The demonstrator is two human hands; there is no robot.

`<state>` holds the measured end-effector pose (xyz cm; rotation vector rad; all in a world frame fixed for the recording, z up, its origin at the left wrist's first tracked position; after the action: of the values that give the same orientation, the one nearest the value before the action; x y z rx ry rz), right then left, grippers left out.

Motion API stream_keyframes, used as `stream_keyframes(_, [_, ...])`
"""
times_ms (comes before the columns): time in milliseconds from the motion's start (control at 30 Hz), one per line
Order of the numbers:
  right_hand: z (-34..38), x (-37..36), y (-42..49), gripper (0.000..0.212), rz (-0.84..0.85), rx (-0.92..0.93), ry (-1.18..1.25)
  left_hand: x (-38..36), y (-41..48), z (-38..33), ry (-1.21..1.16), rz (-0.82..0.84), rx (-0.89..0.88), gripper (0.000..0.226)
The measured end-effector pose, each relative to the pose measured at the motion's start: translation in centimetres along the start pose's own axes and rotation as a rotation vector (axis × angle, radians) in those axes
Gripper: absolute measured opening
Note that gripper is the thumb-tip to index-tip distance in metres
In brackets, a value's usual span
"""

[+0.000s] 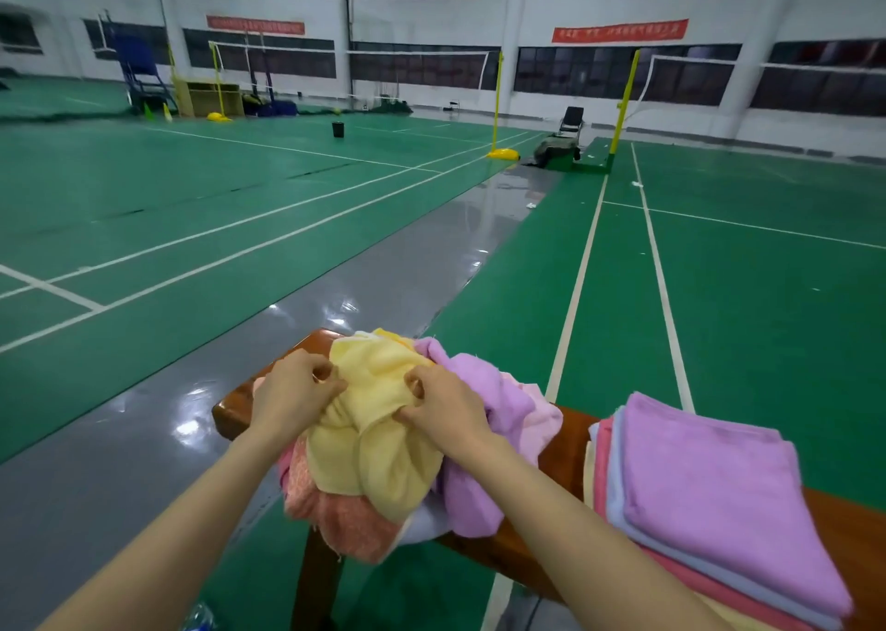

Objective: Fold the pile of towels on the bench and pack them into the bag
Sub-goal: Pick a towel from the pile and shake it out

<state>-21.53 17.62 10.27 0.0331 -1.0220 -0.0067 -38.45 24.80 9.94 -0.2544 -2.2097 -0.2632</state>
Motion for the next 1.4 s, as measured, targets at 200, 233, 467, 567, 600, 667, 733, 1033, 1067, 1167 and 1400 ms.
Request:
stream_keyframes(200, [-0.8, 3.7, 0.5, 0.018, -0.088, -0.043, 0.183, 2.2, 1.4, -3.0, -0.063, -0.019, -0.04, 0.011])
stream_keyframes(233, [-0.8, 4.8, 0.6, 0.017, -0.096, -0.01, 0.28, 2.8, 1.7, -3.7, -0.105, -0.018, -0.046, 0.013])
stream_keyframes(467, [1.6, 15.2, 0.0, 0.015, -0.254, 0.183, 0.456, 8.5, 3.3, -10.8, -0.285, -0.141, -0.186, 0.021])
stream_keyframes(567, [2.6, 19.8, -1.1, 0.015, -0.341, 0.224, 0.511, 11.4, 3.4, -14.9, -0.35, -0.208, -0.269, 0.013])
stream_keyframes(600, [2.6, 21.3, -1.6, 0.016, -0.378, 0.228, 0.539, 12.2, 3.4, -16.5, -0.362, -0.226, -0.305, 0.01])
stream_keyframes(667, [2.2, 24.0, -2.9, 0.015, -0.444, 0.223, 0.554, 13.3, 3.1, -19.5, -0.385, -0.264, -0.376, 0.019])
stream_keyframes(733, [1.4, 26.4, -4.5, 0.01, -0.495, 0.217, 0.547, 13.8, 2.9, -22.3, -0.4, -0.283, -0.436, 0.023])
stream_keyframes(1033, [-5.7, 31.8, -14.1, 0.021, -0.586, 0.13, 0.422, 4.3, 2.8, -30.9, -0.382, -0.058, -0.51, 0.009])
stream_keyframes(1067, [-6.4, 32.0, -15.0, 0.022, -0.589, 0.108, 0.403, 2.3, 2.6, -31.4, -0.375, -0.007, -0.513, 0.009])
stream_keyframes(1167, [-8.4, 32.4, -17.3, 0.027, -0.613, 0.043, 0.341, -3.6, 2.0, -32.7, -0.358, 0.125, -0.5, 0.009])
stream_keyframes(1400, [-15.5, 28.4, -20.7, 0.023, -0.606, -0.175, 0.322, -14.8, -1.5, -33.6, -0.325, 0.349, -0.475, 0.011])
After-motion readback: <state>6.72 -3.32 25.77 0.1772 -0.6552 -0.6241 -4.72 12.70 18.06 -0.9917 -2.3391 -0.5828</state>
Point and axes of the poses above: each hand's wrist, its own y-axis towards the middle knuckle, its own x-axis out of the back of the hand, z = x × y, the point moved 4 cm from there along y, towards the middle knuckle, and after that the axes turned 10 degrees about z, right-handed, at the moved point
